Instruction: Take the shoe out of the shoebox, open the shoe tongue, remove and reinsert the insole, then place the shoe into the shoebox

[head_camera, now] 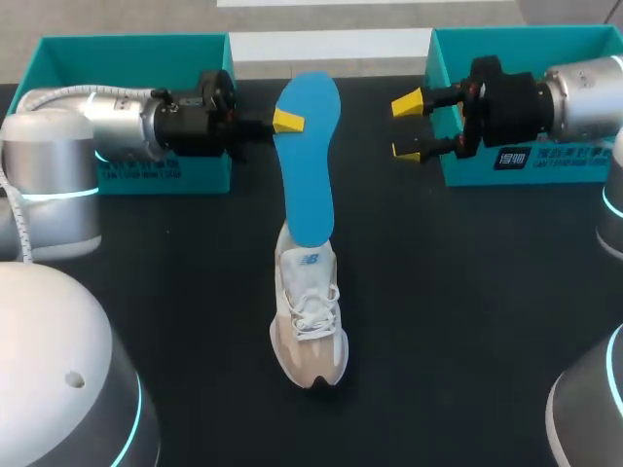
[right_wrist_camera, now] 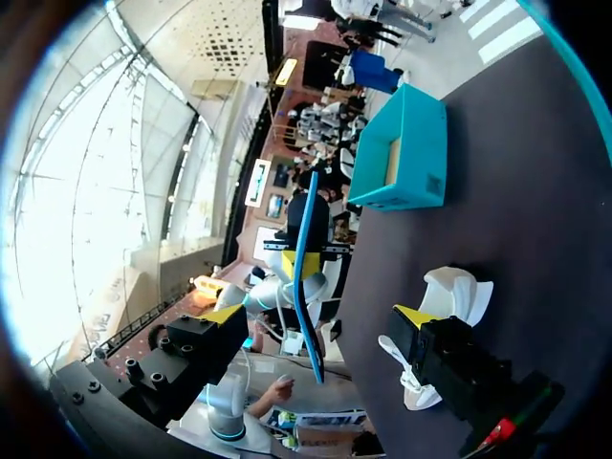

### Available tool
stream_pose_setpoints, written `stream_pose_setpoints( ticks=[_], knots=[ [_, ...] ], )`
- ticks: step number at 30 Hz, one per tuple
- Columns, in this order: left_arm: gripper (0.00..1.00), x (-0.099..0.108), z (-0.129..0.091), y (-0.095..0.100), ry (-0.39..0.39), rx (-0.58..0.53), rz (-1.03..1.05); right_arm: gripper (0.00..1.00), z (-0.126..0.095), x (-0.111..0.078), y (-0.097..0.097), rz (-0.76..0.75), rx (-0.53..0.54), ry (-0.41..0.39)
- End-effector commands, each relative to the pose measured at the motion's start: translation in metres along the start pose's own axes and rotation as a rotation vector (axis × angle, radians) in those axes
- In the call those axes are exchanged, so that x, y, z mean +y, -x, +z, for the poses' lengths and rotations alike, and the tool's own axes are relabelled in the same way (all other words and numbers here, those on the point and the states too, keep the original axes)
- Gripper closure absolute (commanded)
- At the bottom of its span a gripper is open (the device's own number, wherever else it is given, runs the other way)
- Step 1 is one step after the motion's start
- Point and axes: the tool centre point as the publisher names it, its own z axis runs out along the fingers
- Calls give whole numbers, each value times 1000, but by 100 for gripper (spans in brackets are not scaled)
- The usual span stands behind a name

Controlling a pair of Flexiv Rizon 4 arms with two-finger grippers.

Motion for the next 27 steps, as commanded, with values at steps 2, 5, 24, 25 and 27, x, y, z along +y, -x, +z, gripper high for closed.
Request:
stream_pose_setpoints(
  ticks=[2,5,24,25,27],
  knots=[
    [100,0,0,0,0,-1,0,0,2,1,1,0,-1,0],
    [100,0,0,0,0,-1,0,0,2,1,1,0,-1,0],
    [100,-24,-5,-19,205,-291,1145,0,2,1,1,0,-1,0],
    [100,-25,-3,-21,204,-296,1199,0,2,1,1,0,-1,0],
    [100,-28,1,-25,178,-343,1347,0,2,1,1,0,-1,0]
  ],
)
